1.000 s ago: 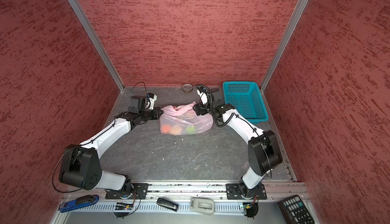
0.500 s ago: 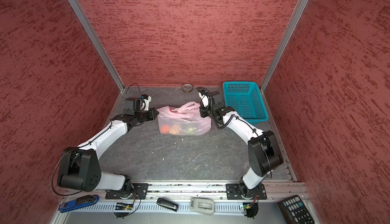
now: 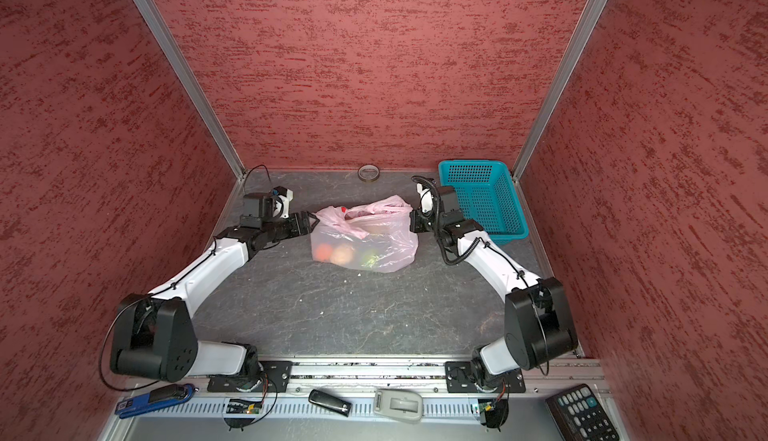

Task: Untie the knot of the plastic bag and take out the fruit

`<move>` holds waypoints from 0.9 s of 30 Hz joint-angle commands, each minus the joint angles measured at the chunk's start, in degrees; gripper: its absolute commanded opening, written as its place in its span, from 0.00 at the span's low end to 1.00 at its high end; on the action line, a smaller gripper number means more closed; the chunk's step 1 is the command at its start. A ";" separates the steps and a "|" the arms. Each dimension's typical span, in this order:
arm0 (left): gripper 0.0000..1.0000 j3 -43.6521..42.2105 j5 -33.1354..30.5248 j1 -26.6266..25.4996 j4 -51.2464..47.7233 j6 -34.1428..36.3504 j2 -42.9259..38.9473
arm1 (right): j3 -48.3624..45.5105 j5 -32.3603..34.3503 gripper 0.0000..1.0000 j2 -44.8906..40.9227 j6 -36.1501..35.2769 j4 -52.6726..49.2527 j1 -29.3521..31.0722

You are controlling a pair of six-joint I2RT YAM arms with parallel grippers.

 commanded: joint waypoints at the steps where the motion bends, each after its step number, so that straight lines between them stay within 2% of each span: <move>1: 1.00 4.95 -8.13 -2.63 -1.59 1.08 -3.89 | -1.04 -4.21 0.00 -4.62 1.45 4.05 0.19; 7: 0.99 13.94 -12.38 -8.40 -5.88 3.63 -2.13 | -2.89 -9.33 0.00 -8.59 2.84 7.94 0.57; 12: 0.99 20.38 -9.02 -12.29 -9.07 5.82 3.56 | -3.62 -10.06 0.00 -10.13 3.49 9.43 0.60; 16: 1.00 21.97 -6.75 -15.63 -11.22 9.39 6.78 | -3.58 -9.55 0.00 -10.45 3.55 9.65 0.64; 23: 0.99 23.34 -11.43 -17.40 -11.52 9.19 13.40 | -5.69 -10.23 0.00 -12.26 4.30 11.20 0.63; 27: 0.99 25.69 -19.10 -18.36 -12.36 9.29 17.53 | -7.10 -10.27 0.00 -13.23 3.99 11.03 0.62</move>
